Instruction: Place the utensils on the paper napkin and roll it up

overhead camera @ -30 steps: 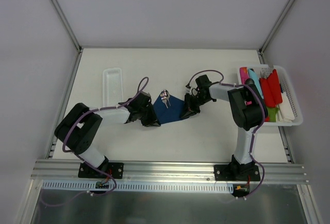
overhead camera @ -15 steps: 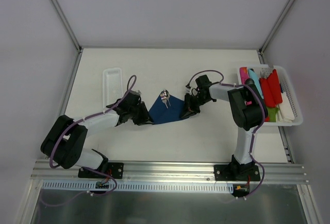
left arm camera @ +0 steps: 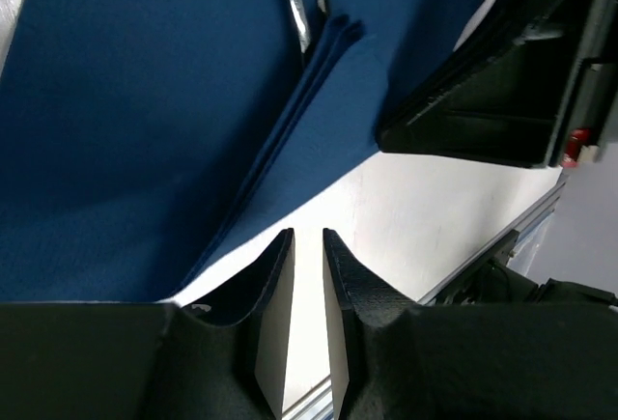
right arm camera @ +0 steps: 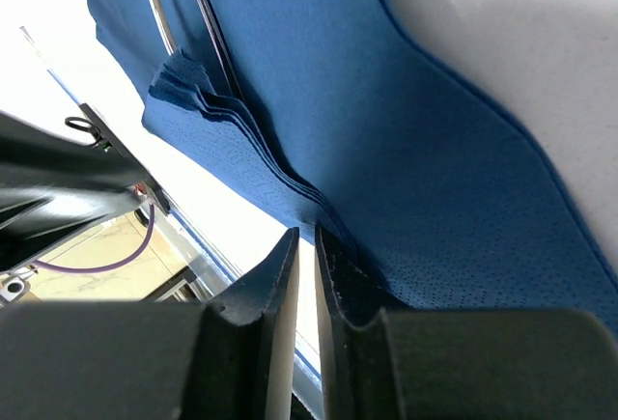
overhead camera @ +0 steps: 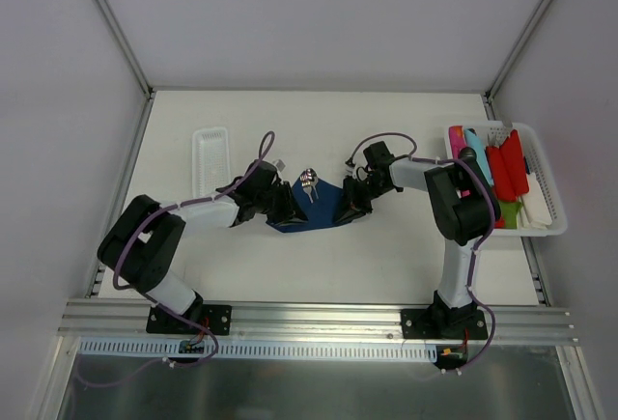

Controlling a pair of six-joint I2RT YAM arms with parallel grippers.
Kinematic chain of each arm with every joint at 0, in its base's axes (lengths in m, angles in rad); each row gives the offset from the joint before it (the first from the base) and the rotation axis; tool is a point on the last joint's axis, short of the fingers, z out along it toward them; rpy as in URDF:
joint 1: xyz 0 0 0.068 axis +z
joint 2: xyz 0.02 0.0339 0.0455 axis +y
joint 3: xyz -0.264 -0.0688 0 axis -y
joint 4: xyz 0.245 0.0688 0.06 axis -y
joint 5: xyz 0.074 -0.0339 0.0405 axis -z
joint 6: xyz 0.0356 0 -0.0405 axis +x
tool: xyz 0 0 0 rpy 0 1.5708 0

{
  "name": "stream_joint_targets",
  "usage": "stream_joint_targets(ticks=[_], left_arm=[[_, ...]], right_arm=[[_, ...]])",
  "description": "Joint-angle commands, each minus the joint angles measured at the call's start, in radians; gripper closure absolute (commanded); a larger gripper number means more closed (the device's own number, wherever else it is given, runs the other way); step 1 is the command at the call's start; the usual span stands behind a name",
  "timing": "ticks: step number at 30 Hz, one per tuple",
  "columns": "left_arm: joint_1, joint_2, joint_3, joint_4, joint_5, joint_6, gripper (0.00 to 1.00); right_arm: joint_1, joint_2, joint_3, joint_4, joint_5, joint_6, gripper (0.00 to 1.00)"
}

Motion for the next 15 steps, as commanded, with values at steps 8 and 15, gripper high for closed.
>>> stream_joint_targets(ticks=[8,15], left_arm=[[-0.005,0.116,0.017,0.089,0.006,-0.063,0.85],[-0.005,0.148,0.011,0.043,-0.024,-0.075,0.89]], right_arm=[[0.014,0.041,-0.005,-0.033,0.121,-0.042,0.85],[0.014,0.020,0.023,-0.074,0.127,-0.078,0.79]])
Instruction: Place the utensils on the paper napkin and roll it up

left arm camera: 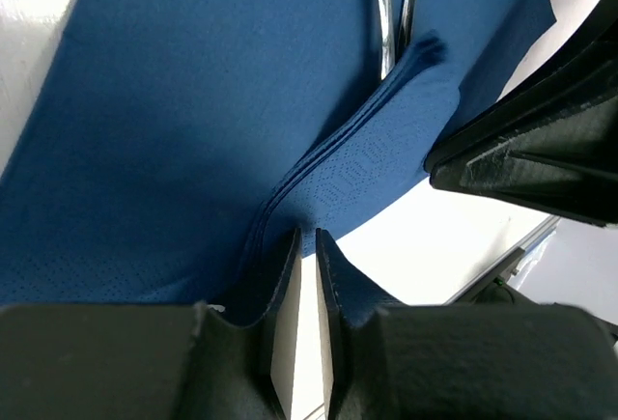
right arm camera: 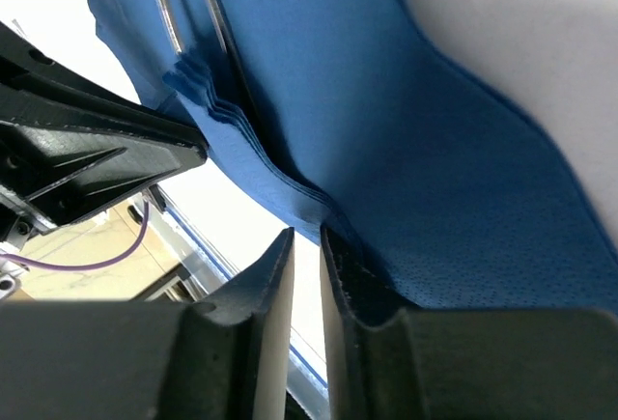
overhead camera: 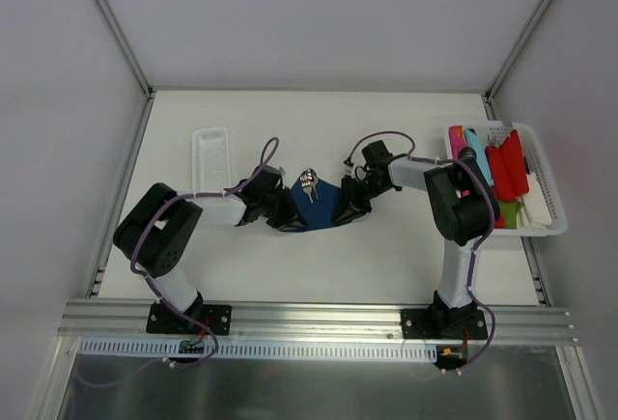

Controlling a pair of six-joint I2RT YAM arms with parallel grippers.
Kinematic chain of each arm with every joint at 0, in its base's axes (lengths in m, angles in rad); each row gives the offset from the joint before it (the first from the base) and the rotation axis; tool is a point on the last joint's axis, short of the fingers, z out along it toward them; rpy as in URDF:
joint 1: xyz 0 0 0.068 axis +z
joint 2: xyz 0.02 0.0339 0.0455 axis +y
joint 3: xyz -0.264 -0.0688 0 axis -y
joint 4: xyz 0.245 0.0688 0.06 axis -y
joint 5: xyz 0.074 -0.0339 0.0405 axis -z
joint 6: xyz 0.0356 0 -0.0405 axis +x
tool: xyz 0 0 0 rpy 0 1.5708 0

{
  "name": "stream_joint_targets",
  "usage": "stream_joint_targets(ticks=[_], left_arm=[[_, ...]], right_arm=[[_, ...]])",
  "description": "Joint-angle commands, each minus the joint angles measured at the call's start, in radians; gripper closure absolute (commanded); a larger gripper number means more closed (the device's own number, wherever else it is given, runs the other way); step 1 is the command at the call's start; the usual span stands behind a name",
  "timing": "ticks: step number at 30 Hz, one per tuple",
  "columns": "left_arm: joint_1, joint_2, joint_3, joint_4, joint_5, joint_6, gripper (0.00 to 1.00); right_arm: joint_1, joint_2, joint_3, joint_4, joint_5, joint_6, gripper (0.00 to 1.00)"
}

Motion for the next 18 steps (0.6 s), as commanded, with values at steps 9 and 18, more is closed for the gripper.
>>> stream_joint_targets(ticks=[9,18], left_arm=[[-0.003,0.021,0.020,-0.017,-0.019,-0.013,0.90],[-0.003,-0.088,0.002,0.124,0.027,-0.002,0.87]], right_arm=[[0.011,-0.049,0.018,-0.051,0.109,-0.091,0.77],[0.010,0.024,0.030,-0.051,0.119,-0.076,0.78]])
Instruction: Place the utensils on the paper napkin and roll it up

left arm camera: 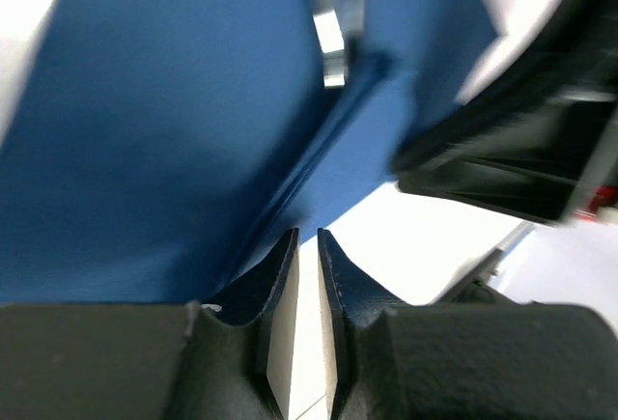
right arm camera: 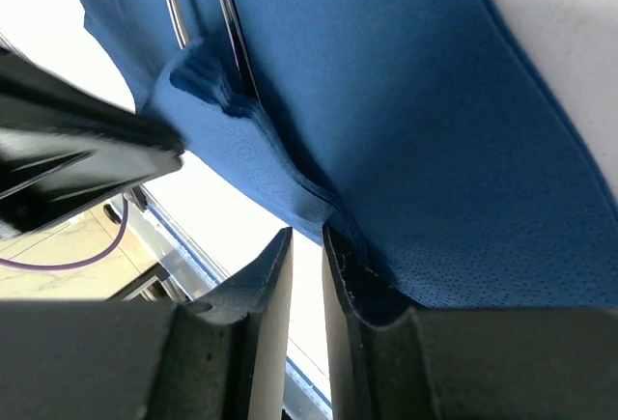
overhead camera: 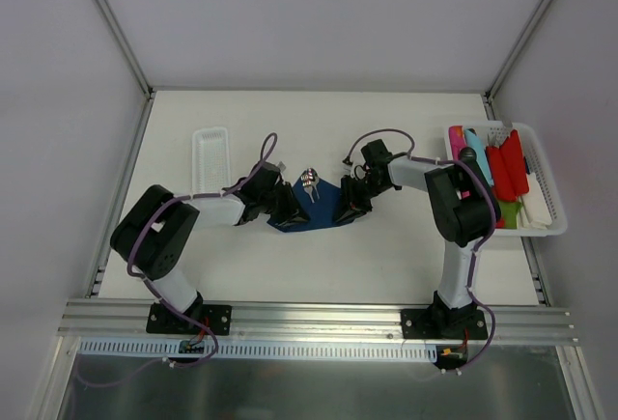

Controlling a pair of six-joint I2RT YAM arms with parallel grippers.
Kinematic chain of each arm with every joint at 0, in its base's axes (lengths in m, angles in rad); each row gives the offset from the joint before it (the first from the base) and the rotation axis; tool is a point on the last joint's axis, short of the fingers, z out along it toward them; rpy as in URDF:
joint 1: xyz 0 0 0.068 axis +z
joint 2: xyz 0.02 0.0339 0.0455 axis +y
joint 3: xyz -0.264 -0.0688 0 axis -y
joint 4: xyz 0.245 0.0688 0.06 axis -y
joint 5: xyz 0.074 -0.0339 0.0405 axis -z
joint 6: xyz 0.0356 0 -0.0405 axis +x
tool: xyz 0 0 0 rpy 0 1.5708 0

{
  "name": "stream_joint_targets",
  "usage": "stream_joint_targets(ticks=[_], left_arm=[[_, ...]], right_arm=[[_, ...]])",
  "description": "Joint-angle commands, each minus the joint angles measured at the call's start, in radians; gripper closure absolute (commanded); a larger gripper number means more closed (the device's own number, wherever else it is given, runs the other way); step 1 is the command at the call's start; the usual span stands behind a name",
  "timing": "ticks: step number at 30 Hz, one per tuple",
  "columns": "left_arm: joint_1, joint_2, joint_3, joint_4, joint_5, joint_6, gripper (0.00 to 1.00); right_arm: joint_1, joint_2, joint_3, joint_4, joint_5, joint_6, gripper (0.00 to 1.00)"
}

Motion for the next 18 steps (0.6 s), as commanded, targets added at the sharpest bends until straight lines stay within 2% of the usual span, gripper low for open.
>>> stream_joint_targets(ticks=[1,7,11,18], left_arm=[[-0.003,-0.083,-0.007,0.102,0.027,0.015,0.86],[-0.006,-0.054,0.007,0.189,0.087,0.016,0.86],[-0.006,0.006,-0.013,0.318,0.145,-0.037,0.88],[-0.003,0.168,-0.079,0.735,0.207,-0.178,0.95]], right_arm=[[0.001,0.045,0.022,-0.028,0.091,-0.029,0.78],[0.001,0.056,0.034,-0.043,0.098,-0.041,0.79],[0.001,0.056,0.039,-0.051,0.096,-0.050,0.79],[0.001,0.056,0.042,-0.060,0.099,-0.061,0.79]])
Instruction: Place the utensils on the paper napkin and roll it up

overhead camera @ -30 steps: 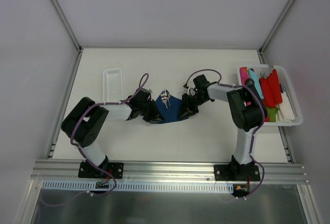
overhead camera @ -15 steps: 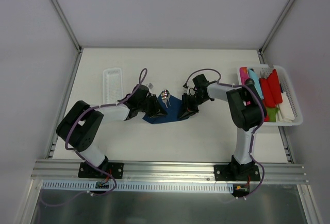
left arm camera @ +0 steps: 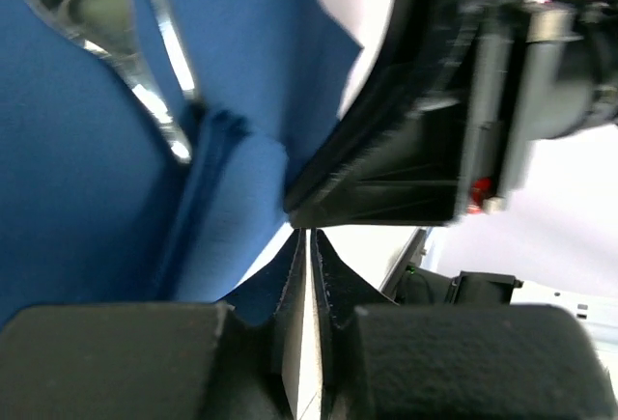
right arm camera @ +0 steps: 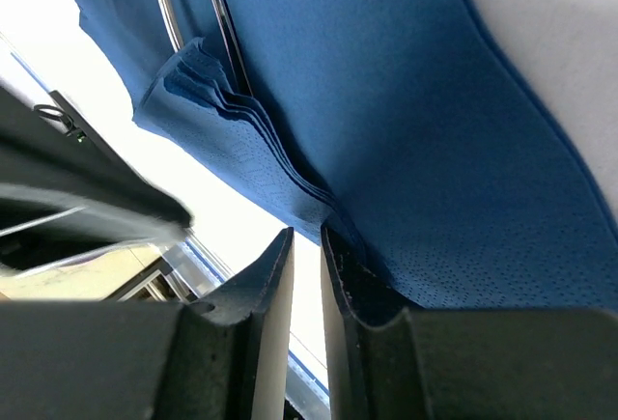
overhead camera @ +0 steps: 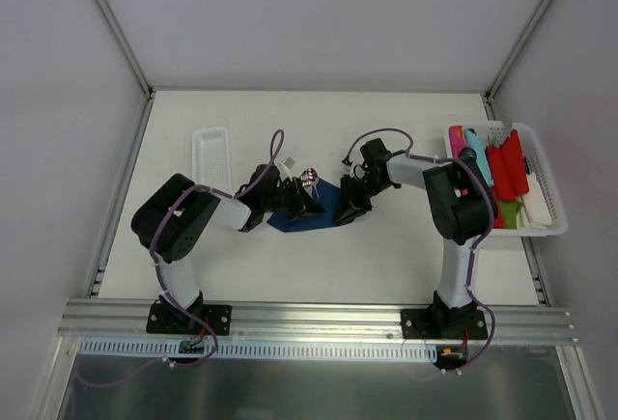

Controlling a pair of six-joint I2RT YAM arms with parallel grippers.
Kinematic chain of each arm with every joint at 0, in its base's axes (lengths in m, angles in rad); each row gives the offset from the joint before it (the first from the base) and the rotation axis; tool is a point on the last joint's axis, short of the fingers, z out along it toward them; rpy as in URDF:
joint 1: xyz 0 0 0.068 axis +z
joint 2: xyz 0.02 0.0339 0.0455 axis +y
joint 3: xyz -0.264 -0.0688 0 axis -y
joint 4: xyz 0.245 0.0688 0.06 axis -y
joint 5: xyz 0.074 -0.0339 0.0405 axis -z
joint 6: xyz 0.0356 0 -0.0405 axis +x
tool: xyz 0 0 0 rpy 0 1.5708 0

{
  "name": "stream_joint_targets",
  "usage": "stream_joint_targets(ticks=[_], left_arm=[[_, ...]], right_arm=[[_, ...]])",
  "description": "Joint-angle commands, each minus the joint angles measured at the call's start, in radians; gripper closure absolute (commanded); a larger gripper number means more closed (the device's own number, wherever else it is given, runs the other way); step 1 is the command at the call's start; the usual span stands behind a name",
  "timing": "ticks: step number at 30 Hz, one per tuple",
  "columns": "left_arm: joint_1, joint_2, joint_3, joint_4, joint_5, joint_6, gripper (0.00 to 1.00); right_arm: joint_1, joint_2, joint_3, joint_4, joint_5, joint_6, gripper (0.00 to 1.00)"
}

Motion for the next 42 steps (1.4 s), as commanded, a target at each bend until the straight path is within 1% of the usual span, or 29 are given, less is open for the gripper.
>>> stream_joint_targets(ticks=[1,3,11,21,23,32,35,36,39,42], left_arm=[[-0.003,0.065,-0.044,0.291,0.058,-0.094,0.96],[-0.003,0.076,-0.050,0.312,0.052,-0.106,0.97],[0.000,0.097,-0.036,0.242,0.030,-0.072,1.00],[0.014,0.142,-0.043,0.253,0.030,-0.080,1.00],[0.019,0.163,-0.050,0.288,0.035,-0.103,1.00],[0.051,0.275,-0.110,0.528,0.058,-0.229,1.00],[0.051,0.295,-0.118,0.553,0.061,-0.236,1.00],[0.051,0.298,-0.119,0.562,0.062,-0.236,1.00],[0.051,0.301,-0.121,0.564,0.062,-0.233,1.00],[0.051,0.303,-0.119,0.559,0.062,-0.229,1.00]], right_arm=[[0.000,0.032,0.010,-0.019,0.104,-0.050,0.79],[0.000,0.032,0.010,-0.019,0.107,-0.053,0.80],[-0.005,0.028,0.003,-0.019,0.102,-0.053,0.80],[-0.005,0.027,0.010,-0.029,0.096,-0.054,0.78],[-0.005,0.025,0.011,-0.035,0.092,-0.054,0.78],[-0.006,-0.011,0.046,-0.097,0.090,-0.105,0.70],[-0.023,-0.037,0.054,-0.108,0.090,-0.106,0.65],[-0.028,-0.057,0.056,-0.108,0.090,-0.105,0.61],[-0.054,-0.088,0.054,-0.112,0.105,-0.105,0.53],[-0.094,-0.119,0.045,-0.115,0.137,-0.105,0.52]])
